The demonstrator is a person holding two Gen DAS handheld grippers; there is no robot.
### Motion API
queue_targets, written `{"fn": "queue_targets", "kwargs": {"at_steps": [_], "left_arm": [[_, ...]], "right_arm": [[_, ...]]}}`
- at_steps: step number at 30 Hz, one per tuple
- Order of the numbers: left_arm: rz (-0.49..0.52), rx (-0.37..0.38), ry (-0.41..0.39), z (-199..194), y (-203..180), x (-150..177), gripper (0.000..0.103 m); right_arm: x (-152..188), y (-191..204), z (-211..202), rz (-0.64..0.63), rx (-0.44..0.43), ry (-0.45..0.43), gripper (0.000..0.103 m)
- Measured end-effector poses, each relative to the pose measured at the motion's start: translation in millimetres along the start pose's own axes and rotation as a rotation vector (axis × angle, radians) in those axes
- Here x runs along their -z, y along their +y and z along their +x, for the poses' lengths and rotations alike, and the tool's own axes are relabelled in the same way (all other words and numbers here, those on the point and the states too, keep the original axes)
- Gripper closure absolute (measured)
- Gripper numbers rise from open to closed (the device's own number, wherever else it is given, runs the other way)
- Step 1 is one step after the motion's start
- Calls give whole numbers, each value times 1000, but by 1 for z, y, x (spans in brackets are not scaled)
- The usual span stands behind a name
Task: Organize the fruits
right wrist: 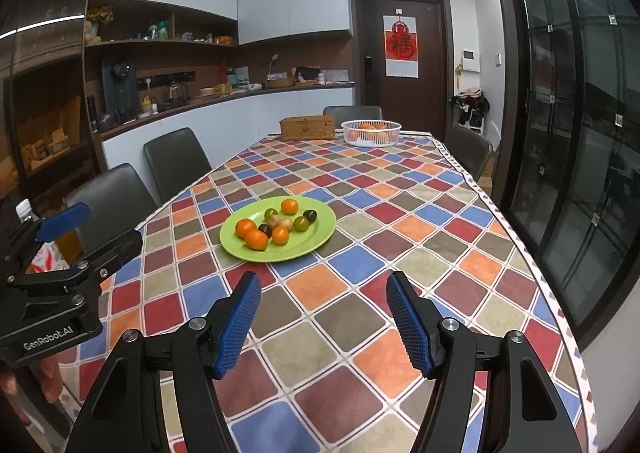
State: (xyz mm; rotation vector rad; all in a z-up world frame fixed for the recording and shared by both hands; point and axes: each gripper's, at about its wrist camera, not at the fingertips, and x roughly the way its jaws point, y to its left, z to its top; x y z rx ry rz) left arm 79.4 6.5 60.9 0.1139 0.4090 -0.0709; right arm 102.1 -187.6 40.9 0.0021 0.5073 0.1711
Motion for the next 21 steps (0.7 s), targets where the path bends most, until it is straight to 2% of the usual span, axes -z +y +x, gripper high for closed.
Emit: {"fn": "queue_targets", "kwargs": {"at_steps": [9, 17, 21], "left_arm": [[-20, -33, -16, -5, 0, 2, 8], [-47, -14, -4, -8, 1, 3, 0], [-52, -9, 10, -9, 1, 2, 0]], "right_arm": [[0, 3, -7, -10, 4, -20, 37], [-2, 5, -9, -9, -1, -28, 37], [-2, 5, -9, -6, -3, -27, 37]]}}
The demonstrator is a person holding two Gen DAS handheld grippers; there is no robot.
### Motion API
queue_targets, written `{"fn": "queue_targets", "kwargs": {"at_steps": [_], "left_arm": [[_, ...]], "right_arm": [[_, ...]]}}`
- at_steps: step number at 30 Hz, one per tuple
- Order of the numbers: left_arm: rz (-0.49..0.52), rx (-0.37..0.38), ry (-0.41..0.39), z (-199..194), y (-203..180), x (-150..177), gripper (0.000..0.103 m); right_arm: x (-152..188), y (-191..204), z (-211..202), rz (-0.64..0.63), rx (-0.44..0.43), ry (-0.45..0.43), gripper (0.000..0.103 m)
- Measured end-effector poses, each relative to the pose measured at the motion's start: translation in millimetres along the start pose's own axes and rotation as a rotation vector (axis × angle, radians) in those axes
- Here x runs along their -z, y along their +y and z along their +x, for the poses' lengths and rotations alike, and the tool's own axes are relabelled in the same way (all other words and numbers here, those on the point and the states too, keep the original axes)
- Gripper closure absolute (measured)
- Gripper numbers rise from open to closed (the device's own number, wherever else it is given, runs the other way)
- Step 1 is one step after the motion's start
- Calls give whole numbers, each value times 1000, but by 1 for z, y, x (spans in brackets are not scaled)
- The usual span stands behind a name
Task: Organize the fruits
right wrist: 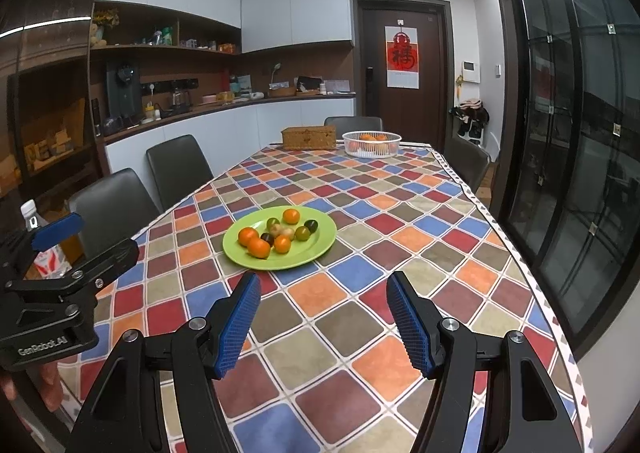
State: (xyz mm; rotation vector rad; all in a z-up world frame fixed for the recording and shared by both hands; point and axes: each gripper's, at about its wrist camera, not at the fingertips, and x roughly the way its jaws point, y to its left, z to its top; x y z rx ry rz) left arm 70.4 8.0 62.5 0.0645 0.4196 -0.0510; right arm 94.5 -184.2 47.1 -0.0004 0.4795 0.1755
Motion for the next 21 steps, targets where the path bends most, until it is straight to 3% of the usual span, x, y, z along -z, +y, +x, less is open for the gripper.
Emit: {"fn": "queue_targets", "kwargs": {"at_steps": [21], "left_arm": [[-21, 1, 34, 3, -2, 6, 0]], "right_arm": [[6, -6, 0, 14, 1, 6, 37]]}}
